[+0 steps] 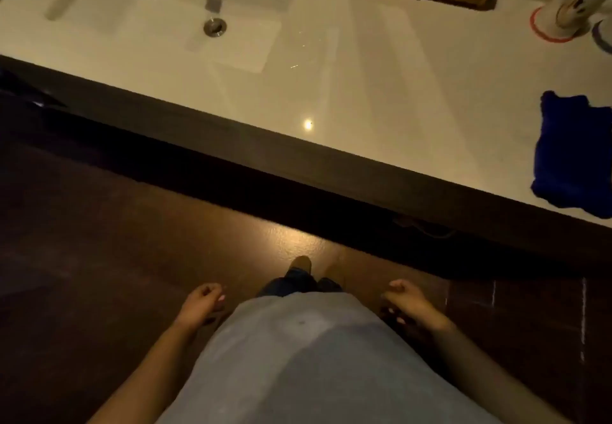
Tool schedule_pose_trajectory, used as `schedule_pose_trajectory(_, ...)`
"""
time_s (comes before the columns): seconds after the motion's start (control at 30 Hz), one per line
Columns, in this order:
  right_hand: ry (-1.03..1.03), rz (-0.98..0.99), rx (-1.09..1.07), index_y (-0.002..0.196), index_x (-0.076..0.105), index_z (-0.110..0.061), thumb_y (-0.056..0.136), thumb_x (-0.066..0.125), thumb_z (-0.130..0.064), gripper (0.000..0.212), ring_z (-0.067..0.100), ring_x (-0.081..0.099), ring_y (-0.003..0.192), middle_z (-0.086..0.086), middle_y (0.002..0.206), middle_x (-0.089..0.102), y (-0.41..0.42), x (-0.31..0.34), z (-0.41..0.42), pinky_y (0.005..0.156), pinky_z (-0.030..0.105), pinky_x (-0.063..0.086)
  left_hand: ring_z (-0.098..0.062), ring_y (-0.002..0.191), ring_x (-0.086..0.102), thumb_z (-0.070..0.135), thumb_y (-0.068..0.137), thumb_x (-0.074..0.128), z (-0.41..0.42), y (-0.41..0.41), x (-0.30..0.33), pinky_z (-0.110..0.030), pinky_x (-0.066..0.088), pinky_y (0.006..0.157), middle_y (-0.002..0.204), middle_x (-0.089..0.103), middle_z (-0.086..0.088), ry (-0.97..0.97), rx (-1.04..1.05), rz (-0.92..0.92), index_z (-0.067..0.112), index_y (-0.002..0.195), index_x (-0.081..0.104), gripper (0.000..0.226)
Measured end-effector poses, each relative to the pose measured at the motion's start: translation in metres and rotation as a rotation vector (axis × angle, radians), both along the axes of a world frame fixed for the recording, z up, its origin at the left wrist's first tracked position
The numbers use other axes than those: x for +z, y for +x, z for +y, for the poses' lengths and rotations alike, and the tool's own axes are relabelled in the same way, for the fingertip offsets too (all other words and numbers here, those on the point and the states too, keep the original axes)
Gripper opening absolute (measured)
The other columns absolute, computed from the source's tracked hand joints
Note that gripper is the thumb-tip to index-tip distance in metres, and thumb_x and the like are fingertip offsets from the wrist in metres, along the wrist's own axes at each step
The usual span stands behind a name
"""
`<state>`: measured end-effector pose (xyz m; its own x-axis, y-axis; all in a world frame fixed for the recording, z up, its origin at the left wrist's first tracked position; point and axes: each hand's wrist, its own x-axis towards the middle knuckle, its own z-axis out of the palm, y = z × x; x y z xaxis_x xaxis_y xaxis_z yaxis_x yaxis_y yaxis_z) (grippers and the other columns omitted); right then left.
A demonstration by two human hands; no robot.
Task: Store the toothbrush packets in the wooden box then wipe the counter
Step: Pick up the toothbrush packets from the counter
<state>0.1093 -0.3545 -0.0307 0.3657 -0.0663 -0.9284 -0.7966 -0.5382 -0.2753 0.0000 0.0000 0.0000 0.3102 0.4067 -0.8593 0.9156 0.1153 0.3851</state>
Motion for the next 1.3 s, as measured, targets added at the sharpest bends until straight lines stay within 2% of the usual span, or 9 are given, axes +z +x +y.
schedule_pose_trajectory(0.2, -0.053, -0.072, 0.227, 0.097, 0.046, -0.011, 0.088, 0.055, -0.007, 0.014, 0.019, 0.049, 0.057, 0.008, 0.072, 0.052, 0.026, 0.005, 0.024, 0.047, 0.026, 0.038, -0.023, 0.085, 0.056, 0.017, 0.094, 0.050, -0.009, -0.051, -0.003, -0.034, 0.044, 0.078, 0.098, 0.059, -0.012, 0.003, 0.188, 0.003, 0.018, 0.086, 0.057, 0.011)
schedule_pose_trajectory(0.27, -0.033, -0.089, 0.306, 0.091, 0.047, -0.007, 0.088, 0.054, -0.005, 0.007, 0.022, 0.050, 0.063, 0.007, 0.069, 0.049, 0.027, 0.010, 0.038, 0.049, 0.026, 0.037, -0.026, 0.092, 0.056, 0.016, 0.095, 0.049, -0.007, -0.067, -0.003, -0.037, 0.044, 0.083, 0.100, 0.058, -0.011, 0.015, 0.247, -0.015, 0.014, 0.093, 0.058, 0.010)
schedule_pose_trajectory(0.43, -0.012, -0.103, 0.420, 0.095, 0.050, -0.007, 0.090, 0.053, -0.011, 0.007, 0.027, 0.052, 0.084, 0.013, 0.090, 0.053, 0.026, 0.020, 0.084, 0.071, 0.034, 0.039, -0.025, 0.095, 0.052, 0.016, 0.095, 0.048, 0.010, -0.106, -0.009, -0.032, 0.039, 0.082, 0.092, 0.056, -0.008, 0.065, 0.324, -0.038, 0.011, 0.105, 0.056, 0.014)
schedule_pose_trajectory(0.6, 0.022, -0.132, 0.549, 0.073, 0.040, -0.011, 0.091, 0.050, -0.009, 0.021, 0.019, 0.040, 0.056, 0.007, 0.066, 0.039, 0.012, 0.017, 0.142, 0.054, 0.029, 0.031, -0.029, 0.092, 0.054, 0.007, 0.094, 0.048, 0.034, -0.154, -0.019, -0.032, 0.045, 0.071, 0.108, 0.055, -0.017, 0.007, 0.513, -0.045, -0.006, 0.119, 0.053, 0.028)
schedule_pose_trajectory(0.73, -0.038, -0.174, 0.590, 0.079, 0.044, -0.008, 0.092, 0.051, -0.011, 0.015, 0.021, 0.042, 0.060, 0.008, 0.067, 0.043, -0.020, 0.003, 0.189, 0.057, 0.031, 0.034, -0.019, 0.069, 0.053, 0.011, 0.094, 0.049, 0.086, -0.192, -0.019, -0.027, 0.040, 0.059, 0.082, 0.057, -0.007, -0.039, 0.544, -0.014, 0.002, 0.117, 0.055, 0.026)
schedule_pose_trajectory(0.9, -0.067, -0.189, 0.551, 0.061, 0.041, -0.012, 0.090, 0.051, -0.010, 0.031, 0.018, 0.034, 0.043, 0.008, 0.051, 0.041, -0.059, -0.012, 0.261, 0.044, 0.027, 0.029, -0.016, 0.069, 0.054, 0.013, 0.096, 0.046, 0.179, -0.219, -0.017, -0.026, 0.037, 0.054, 0.079, 0.056, -0.004, 0.020, 0.516, -0.046, 0.002, 0.118, 0.053, 0.026)
schedule_pose_trajectory(1.07, -0.082, -0.192, 0.549, 0.086, 0.052, -0.004, 0.087, 0.054, -0.010, 0.006, 0.023, 0.049, 0.053, 0.012, 0.064, 0.052, -0.074, -0.011, 0.325, 0.048, 0.033, 0.041, -0.022, 0.080, 0.056, 0.010, 0.095, 0.045, 0.241, -0.231, -0.016, -0.025, 0.034, 0.058, 0.094, 0.057, -0.010, 0.031, 0.532, -0.072, 0.000, 0.123, 0.050, 0.030)
schedule_pose_trajectory(1.2, -0.111, -0.189, 0.633, 0.103, 0.055, -0.001, 0.087, 0.056, -0.010, 0.019, 0.028, 0.056, 0.064, 0.019, 0.079, 0.059, -0.054, -0.016, 0.386, 0.055, 0.037, 0.047, -0.016, 0.068, 0.050, 0.004, 0.095, 0.044, 0.282, -0.221, -0.027, -0.022, 0.043, 0.044, 0.089, 0.055, -0.012, 0.028, 0.578, -0.046, -0.007, 0.126, 0.046, 0.033)
schedule_pose_trajectory(1.3, -0.082, -0.198, 0.733, 0.112, 0.053, -0.004, 0.087, 0.058, -0.015, 0.028, 0.027, 0.060, 0.079, 0.012, 0.091, 0.059, -0.033, -0.019, 0.451, 0.068, 0.039, 0.051, -0.015, 0.070, 0.052, 0.009, 0.096, 0.044, 0.312, -0.217, -0.028, -0.017, 0.046, 0.047, 0.103, 0.056, -0.015, -0.018, 0.549, -0.013, -0.003, 0.126, 0.046, 0.033)
